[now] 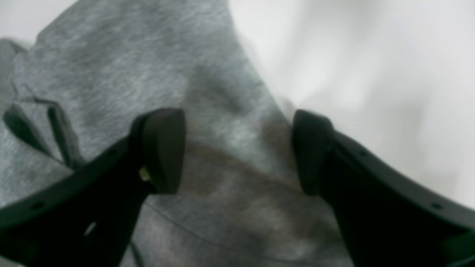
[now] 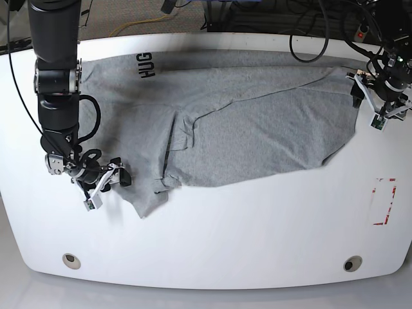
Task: Fold the T-shirt properly
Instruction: 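Grasp the hem corner with the right gripper, move left gripper to hem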
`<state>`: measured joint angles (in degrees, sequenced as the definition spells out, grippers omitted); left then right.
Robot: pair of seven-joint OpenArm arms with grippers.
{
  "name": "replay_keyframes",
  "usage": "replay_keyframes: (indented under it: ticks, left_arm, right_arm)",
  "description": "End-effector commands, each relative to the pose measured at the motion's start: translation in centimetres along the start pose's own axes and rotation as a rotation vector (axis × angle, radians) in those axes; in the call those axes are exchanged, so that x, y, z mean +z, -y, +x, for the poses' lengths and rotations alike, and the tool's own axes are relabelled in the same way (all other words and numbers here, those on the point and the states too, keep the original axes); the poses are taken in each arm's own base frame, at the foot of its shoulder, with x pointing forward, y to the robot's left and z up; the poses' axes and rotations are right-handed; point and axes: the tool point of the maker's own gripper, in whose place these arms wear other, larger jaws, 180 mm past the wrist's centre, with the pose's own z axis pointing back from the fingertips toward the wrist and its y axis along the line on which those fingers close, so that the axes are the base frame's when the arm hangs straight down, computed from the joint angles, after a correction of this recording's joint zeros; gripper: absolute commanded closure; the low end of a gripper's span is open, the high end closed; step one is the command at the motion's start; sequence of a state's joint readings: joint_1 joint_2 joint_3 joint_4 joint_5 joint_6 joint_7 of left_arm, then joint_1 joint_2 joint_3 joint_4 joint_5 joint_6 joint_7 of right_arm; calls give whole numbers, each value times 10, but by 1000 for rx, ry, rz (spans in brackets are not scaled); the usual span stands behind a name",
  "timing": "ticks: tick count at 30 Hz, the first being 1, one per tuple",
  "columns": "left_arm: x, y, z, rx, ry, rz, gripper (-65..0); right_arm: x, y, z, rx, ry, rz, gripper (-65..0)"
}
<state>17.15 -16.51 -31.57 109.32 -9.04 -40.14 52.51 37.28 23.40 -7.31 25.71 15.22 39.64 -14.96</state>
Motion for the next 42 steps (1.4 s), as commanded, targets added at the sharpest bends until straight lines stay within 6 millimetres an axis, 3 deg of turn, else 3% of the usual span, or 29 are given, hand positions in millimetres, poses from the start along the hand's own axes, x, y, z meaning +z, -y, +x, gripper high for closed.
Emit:
replay_keyframes:
  ticks: [1,8,13,18,20,26,30,42]
  left_arm:
    - [5,-6,10,-11,37,19,-401]
    - [4,-7,12,-11,42,20,-401]
    - [3,-9,17,-20,47,29,-407]
    - [-5,-22,43,45,75,129,-590]
    - [-7,-25,57,76,108,144,-626]
    - [-37,-44,78,177,123,135,-624]
    - [-58,-52,89,263,126,109,-560]
    - [-114,-47,89,415,68,-12,-549]
  right_arm:
    - [6,5,23,6,67,-3,-422]
    - [-5,-12,22,3,68,29,-406]
    - [-12,-24,26,2,74,51,-220]
    - [-13,-26,28,2,78,55,-10]
    - [-13,-26,28,2,78,55,0]
    - [-13,-27,26,1,74,57,0]
    - [-14,-28,24,0,71,57,0]
    - [-14,-28,23,-1,69,57,0]
